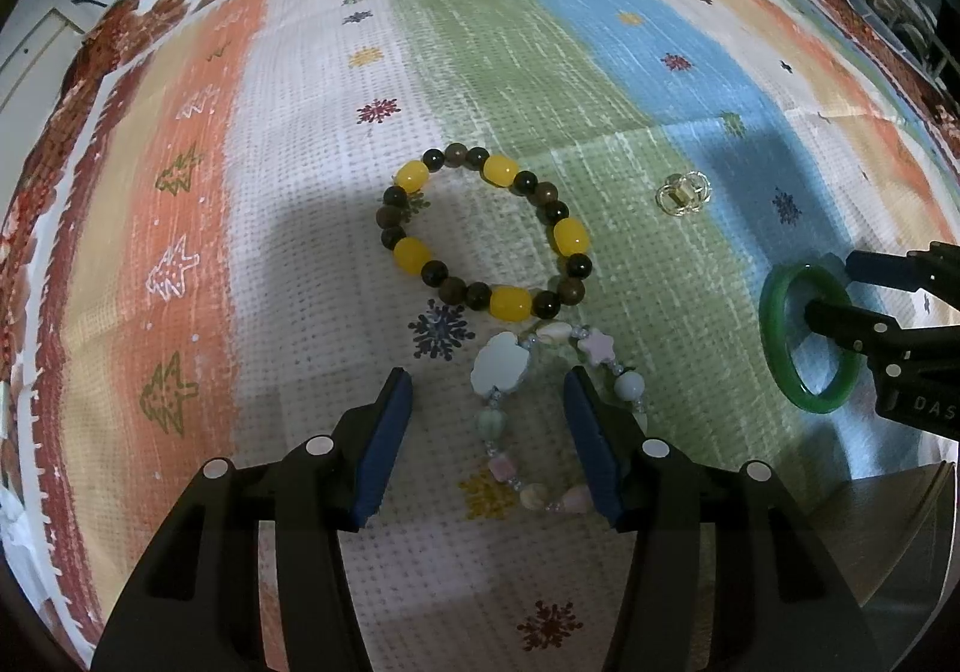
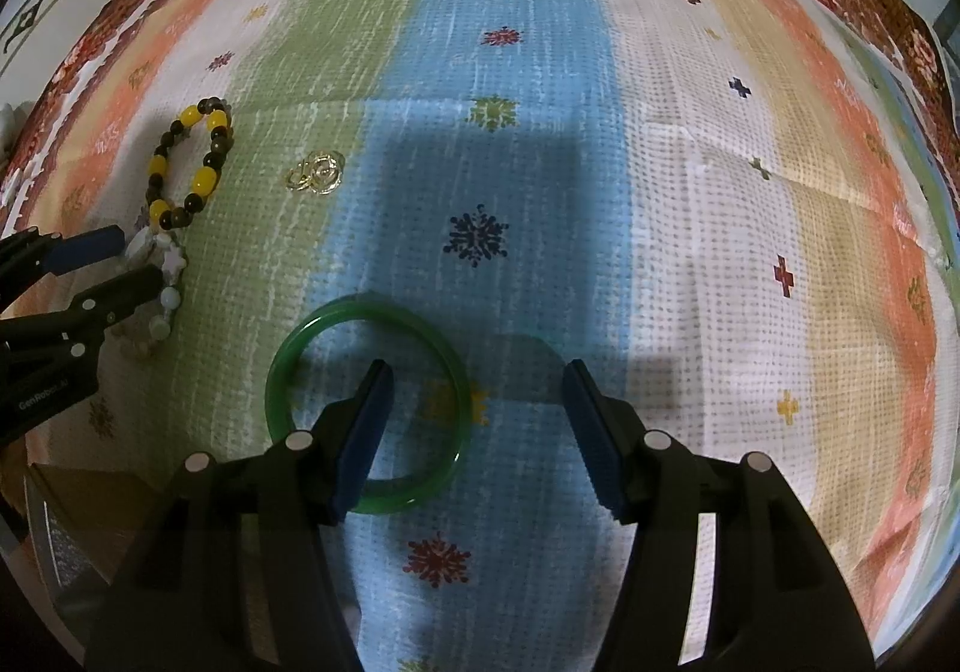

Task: Organize jewelry
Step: 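Close the left tool on the white pendant while the right tool closes on the bangle rim, then lift and carry the white bracelet and green bangle over the tin box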

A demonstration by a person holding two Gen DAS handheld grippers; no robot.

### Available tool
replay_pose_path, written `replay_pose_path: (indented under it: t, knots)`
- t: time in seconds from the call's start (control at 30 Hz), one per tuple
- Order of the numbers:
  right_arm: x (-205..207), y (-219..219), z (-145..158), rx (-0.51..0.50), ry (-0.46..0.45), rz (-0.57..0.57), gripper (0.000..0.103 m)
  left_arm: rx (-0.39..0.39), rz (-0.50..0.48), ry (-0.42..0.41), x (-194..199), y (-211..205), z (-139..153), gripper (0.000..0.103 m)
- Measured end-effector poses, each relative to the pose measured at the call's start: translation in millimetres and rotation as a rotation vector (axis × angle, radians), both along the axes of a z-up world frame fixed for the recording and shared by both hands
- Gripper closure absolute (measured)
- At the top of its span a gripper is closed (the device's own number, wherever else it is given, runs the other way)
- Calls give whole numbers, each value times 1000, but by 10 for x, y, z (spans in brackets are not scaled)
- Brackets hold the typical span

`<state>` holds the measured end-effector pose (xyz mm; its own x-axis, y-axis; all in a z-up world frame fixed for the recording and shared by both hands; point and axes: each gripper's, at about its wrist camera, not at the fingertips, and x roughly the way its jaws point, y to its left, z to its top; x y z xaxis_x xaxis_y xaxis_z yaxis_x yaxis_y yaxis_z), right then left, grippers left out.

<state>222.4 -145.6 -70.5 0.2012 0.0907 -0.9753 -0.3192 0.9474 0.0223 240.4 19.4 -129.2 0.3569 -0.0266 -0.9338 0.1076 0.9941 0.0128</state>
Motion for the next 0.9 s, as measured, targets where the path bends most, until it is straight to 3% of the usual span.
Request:
replay_pose_path:
  t: [0.2, 0.3, 0.37, 0.53, 0.9]
  knots:
    - [-60, 71, 17, 3, -5, 35, 58, 0, -12, -5, -6, 1, 6, 59]
    - [-73, 85, 21, 9, -4, 48, 65, 1, -10, -3, -4, 3, 5, 72]
    - [-76, 85, 22, 11, -2, 53, 69, 2, -10, -4, -9, 8, 8, 87]
    - [-73, 69, 25, 23, 3, 52, 92, -5, -9, -5, -14, 22, 8, 87]
    - [-104, 68, 28, 32, 4, 54, 93, -9, -7, -3, -9, 30, -1, 87]
